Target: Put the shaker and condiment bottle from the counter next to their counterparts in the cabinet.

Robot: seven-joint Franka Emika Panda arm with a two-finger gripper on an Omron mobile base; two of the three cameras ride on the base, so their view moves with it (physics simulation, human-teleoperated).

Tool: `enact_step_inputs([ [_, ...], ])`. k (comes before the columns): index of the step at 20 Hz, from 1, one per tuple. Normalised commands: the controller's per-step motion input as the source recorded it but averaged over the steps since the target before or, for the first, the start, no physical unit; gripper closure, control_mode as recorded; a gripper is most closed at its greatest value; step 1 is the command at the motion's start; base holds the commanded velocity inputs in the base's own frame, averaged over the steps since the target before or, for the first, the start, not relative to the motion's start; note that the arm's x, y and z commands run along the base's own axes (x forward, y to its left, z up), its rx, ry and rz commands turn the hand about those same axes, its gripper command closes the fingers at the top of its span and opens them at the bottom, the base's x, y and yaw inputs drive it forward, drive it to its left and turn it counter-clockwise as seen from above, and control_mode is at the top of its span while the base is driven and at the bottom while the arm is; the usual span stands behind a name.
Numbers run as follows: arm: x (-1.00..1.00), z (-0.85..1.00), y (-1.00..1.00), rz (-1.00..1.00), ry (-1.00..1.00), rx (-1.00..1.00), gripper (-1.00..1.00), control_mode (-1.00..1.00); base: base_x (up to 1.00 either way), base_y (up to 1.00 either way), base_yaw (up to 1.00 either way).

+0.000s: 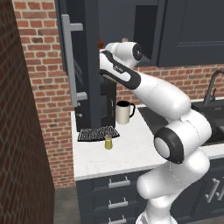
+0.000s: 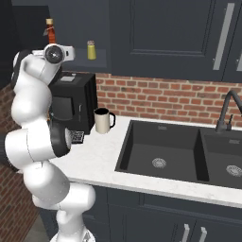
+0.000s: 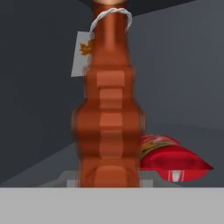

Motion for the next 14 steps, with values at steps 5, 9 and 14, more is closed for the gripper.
enact_step_inputs([
  [5,0.38,-0.12,0.09,0.00,0.00,-0.04,1.00,-1.00,0.00,0.00,0.00],
  [9,0.31,-0.20,0.09,0.00,-0.02,-0.02,-1.00,-1.00,0.00,0.00,0.00],
  [14,0.06,-0.28,0.00,0.00,-0.08,0.00,-1.00,-1.00,0.00,0.00,0.00],
])
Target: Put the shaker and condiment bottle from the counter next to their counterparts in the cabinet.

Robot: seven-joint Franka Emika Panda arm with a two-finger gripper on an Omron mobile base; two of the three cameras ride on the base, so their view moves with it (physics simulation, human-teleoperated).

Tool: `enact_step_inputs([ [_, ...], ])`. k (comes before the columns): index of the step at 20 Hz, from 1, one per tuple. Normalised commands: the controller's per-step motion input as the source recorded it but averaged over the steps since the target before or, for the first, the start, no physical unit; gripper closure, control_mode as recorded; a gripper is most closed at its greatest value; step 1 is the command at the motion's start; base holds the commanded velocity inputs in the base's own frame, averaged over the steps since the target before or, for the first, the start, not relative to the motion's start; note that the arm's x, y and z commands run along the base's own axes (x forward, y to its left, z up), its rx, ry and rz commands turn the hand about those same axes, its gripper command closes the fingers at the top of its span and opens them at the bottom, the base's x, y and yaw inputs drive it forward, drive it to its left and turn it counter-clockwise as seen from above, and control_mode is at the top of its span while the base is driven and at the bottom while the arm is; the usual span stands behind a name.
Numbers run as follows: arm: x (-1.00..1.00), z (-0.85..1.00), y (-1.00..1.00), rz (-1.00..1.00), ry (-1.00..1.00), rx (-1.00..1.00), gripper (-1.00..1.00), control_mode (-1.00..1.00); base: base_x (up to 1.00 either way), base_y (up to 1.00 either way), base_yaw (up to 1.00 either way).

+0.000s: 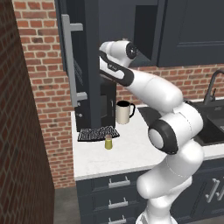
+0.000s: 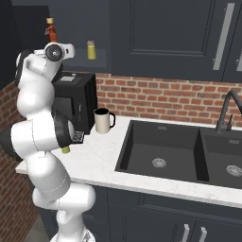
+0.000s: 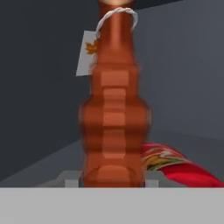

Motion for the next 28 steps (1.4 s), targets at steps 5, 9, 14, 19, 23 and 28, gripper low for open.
enact_step_inputs([
  [5,0.00,-0.24,0.00,0.00,-0.08,0.00,-1.00,-1.00,0.00,0.00,0.00],
  [9,0.00,0.13,-0.02,0.00,0.02,0.00,-1.00,-1.00,0.00,0.00,0.00],
  [14,-0.02,0.68,-0.37,-0.02,0.13,0.00,-1.00,-1.00,0.00,0.00,0.00],
  [19,-0.26,0.59,-0.35,0.00,0.07,0.00,-1.00,-1.00,0.00,0.00,0.00],
  [23,-0.79,0.39,-0.21,0.00,0.00,0.00,-1.00,-1.00,0.00,0.00,0.00],
  [28,-0.86,0.23,-0.21,0.00,-0.01,0.00,-1.00,-1.00,0.00,0.00,0.00],
])
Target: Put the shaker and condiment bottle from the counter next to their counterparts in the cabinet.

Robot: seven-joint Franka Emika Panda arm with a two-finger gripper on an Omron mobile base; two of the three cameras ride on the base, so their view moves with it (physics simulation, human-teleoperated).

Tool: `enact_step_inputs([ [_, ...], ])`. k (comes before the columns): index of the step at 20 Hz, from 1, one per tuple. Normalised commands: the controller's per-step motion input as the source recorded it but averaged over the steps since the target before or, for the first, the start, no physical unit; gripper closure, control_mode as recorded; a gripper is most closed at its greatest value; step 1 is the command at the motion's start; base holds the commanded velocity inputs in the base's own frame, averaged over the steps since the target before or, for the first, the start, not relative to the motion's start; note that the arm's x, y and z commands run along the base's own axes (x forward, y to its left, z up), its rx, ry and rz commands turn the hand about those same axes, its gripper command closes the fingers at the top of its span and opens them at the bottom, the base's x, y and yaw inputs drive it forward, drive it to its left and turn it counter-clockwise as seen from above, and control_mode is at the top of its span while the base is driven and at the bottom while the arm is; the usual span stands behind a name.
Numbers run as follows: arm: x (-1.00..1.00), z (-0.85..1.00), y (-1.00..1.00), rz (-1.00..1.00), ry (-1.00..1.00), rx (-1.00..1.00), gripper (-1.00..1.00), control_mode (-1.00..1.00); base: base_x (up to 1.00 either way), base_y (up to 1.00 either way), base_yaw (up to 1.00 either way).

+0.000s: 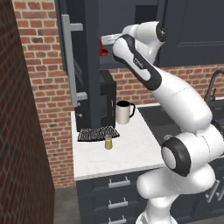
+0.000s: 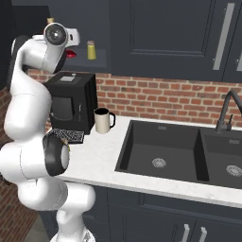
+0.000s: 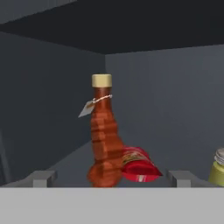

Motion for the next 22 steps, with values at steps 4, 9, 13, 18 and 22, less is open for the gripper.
enact_step_inputs([
  [4,-0.86,0.09,-0.30,0.00,0.00,0.00,-1.00,-1.00,0.00,0.00,0.00],
  [9,-0.86,0.00,-0.41,0.02,0.00,0.00,-1.00,-1.00,0.00,0.00,0.00],
  [13,-0.91,0.00,-0.44,0.03,0.00,0.00,-1.00,-1.00,0.00,0.00,0.00],
  [18,-0.81,0.00,-0.38,0.04,0.00,0.00,-1.00,-1.00,0.00,0.00,0.00],
  [22,-0.74,-0.02,-0.32,0.06,0.00,0.00,-1.00,-1.00,0.00,0.00,0.00],
])
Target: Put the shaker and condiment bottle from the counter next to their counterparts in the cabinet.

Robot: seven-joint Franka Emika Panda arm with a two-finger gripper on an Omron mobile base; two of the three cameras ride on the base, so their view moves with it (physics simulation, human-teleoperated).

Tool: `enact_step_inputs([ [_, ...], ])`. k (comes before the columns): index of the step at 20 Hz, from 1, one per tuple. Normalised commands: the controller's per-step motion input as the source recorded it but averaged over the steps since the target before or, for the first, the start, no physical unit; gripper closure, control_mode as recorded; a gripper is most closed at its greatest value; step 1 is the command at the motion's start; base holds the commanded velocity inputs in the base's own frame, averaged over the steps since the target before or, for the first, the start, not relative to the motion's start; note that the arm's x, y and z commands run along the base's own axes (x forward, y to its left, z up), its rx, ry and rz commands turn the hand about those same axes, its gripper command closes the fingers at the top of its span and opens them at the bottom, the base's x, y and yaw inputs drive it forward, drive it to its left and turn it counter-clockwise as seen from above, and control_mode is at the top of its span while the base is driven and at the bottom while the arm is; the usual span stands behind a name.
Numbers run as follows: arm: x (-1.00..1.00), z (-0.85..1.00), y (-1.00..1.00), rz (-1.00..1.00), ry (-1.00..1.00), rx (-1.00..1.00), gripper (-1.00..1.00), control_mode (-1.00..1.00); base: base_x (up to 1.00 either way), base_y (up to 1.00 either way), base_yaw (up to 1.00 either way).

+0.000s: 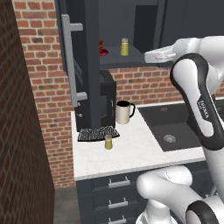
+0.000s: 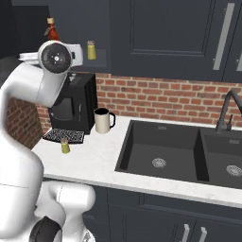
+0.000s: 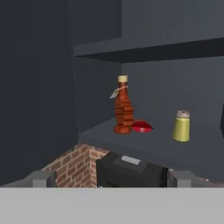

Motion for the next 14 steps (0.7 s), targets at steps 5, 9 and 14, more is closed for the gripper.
enact_step_inputs([
  [5,-0.66,-0.33,-0.32,0.12,0.01,0.00,-1.00,-1.00,0.00,0.00,0.00],
  [9,-0.66,-0.37,-0.37,0.14,0.00,0.00,-1.00,-1.00,0.00,0.00,0.00],
  [14,-0.67,-0.45,-0.30,0.15,0.00,0.00,-1.00,-1.00,0.00,0.00,0.00],
])
